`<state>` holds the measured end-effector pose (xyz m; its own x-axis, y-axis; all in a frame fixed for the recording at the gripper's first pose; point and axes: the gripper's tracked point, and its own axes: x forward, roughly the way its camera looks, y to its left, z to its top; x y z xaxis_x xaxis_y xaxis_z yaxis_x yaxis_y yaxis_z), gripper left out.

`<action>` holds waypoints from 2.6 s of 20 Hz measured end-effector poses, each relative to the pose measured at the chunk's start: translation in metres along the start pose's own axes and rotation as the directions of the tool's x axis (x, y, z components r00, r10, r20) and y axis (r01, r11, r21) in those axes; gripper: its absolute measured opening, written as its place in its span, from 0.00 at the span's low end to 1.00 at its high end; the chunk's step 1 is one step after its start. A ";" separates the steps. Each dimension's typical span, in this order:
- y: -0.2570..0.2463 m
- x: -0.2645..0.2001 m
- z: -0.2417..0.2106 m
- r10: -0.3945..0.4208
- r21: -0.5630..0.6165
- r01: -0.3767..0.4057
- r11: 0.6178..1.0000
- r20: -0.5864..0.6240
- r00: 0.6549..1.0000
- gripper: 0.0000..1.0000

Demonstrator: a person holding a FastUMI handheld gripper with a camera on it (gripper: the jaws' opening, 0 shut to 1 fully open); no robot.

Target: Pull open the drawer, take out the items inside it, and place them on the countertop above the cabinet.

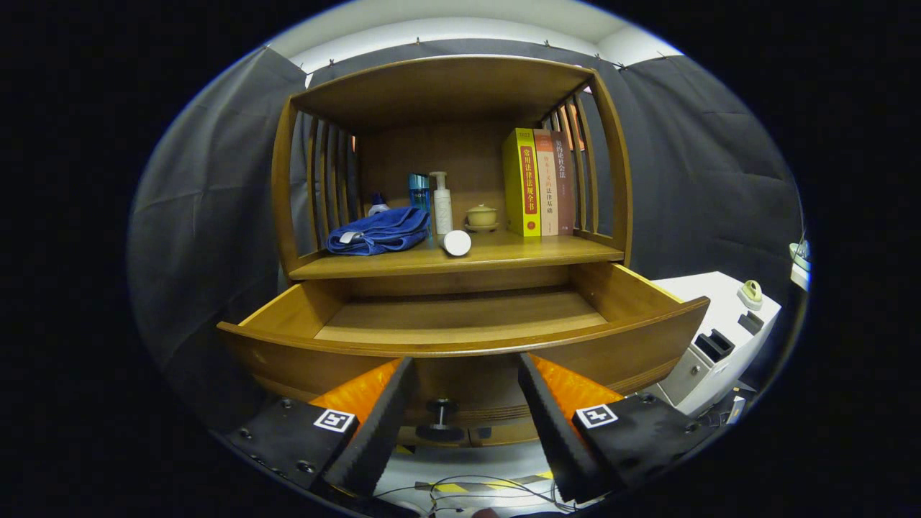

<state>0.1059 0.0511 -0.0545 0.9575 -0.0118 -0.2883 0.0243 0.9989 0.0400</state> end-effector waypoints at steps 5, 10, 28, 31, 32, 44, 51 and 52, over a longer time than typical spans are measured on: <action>0.001 0.028 0.014 -0.023 -0.067 0.024 0.997 0.014 1.000 0.97; 0.001 0.059 0.023 -0.021 -0.051 0.021 0.998 0.016 1.000 0.98; 0.001 0.145 0.050 -0.020 -0.039 0.021 0.999 0.039 0.999 0.98; 0.001 0.151 0.052 -0.020 -0.043 0.022 0.999 0.040 0.999 0.98; 0.001 0.150 0.053 -0.020 -0.041 0.022 0.999 0.042 0.999 0.98; -0.001 0.070 0.103 -0.017 -0.024 0.021 0.999 0.144 0.989 0.98; -0.006 -0.004 0.143 -0.030 -0.026 0.036 0.999 0.205 0.978 0.98; -0.006 -0.012 0.147 -0.031 -0.024 0.037 0.999 0.211 0.977 0.98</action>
<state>0.1363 0.0383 0.0890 0.9954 -0.0519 -0.0808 0.0526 0.9986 0.0067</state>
